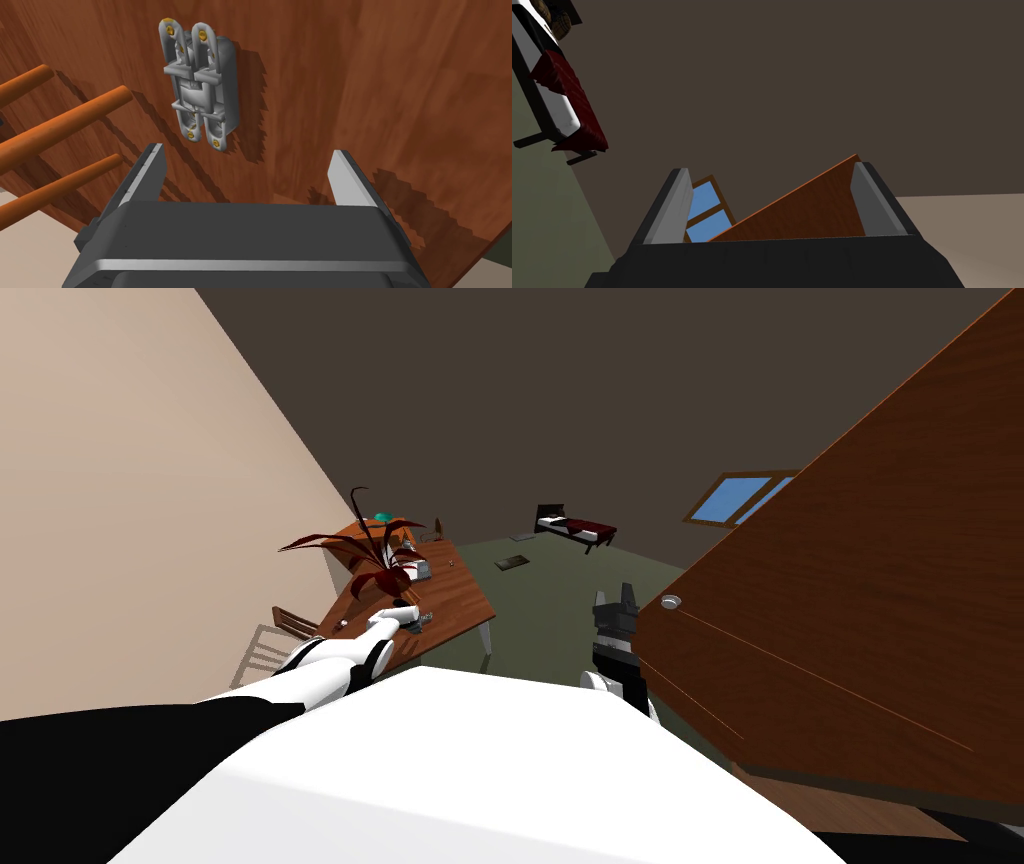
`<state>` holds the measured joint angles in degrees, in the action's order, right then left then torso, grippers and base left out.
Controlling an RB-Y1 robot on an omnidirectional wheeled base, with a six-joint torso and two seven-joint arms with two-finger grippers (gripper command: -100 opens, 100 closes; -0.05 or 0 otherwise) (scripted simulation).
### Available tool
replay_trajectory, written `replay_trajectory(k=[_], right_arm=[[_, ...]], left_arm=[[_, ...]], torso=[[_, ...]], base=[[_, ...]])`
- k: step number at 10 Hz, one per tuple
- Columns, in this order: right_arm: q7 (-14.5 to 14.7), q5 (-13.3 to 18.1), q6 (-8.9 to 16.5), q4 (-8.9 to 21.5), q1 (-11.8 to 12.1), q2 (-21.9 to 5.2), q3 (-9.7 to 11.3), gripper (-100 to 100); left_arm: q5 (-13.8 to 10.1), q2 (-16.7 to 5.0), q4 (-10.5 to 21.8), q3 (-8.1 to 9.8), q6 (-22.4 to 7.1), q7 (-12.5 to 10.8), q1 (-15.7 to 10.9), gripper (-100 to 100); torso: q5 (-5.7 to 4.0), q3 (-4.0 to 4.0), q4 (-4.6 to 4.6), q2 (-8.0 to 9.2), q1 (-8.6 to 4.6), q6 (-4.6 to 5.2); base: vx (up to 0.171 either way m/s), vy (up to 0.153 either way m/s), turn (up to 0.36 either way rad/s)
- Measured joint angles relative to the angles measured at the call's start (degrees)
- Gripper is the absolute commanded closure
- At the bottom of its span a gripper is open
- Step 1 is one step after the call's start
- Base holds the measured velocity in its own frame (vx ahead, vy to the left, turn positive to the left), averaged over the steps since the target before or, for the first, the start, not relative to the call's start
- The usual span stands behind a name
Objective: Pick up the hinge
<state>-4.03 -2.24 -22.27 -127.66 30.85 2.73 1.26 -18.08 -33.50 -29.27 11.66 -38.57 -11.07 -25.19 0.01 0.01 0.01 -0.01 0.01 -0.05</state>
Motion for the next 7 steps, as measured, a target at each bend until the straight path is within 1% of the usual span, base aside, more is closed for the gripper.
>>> replay_trajectory(k=[2,4,6,7], right_arm=[[0.0,0.0,0.0,0.0,0.0,0.0,0.0,0],[0.0,0.0,0.0,0.0,0.0,0.0,0.0,0],[0.0,0.0,0.0,0.0,0.0,0.0,0.0,0],[0.0,0.0,0.0,0.0,0.0,0.0,0.0,0]], left_arm=[[-1.1,-0.9,1.6,-0.11,-1.3,-0.1,-0.4,-100],[-1.5,-1.1,0.8,-0.13,-3.1,-0.8,0.0,-100],[-1.7,-1.2,0.8,-0.11,-3.7,-1.0,-0.1,-100],[-2.1,-1.2,1.2,-0.03,-4.1,-0.9,-0.4,-100]], torso=[[0.01,-0.02,-0.01,-0.05,0.09,-0.03],[0.02,-0.05,-0.02,-0.09,0.11,-0.02],[0.00,-0.01,0.00,-0.02,0.02,0.00],[0.00,-0.02,0.00,-0.03,0.04,-0.01]], base=[[0.012,0.014,0.041],[0.010,0.009,0.012],[-0.002,-0.004,-0.018],[0.036,0.036,0.060]])
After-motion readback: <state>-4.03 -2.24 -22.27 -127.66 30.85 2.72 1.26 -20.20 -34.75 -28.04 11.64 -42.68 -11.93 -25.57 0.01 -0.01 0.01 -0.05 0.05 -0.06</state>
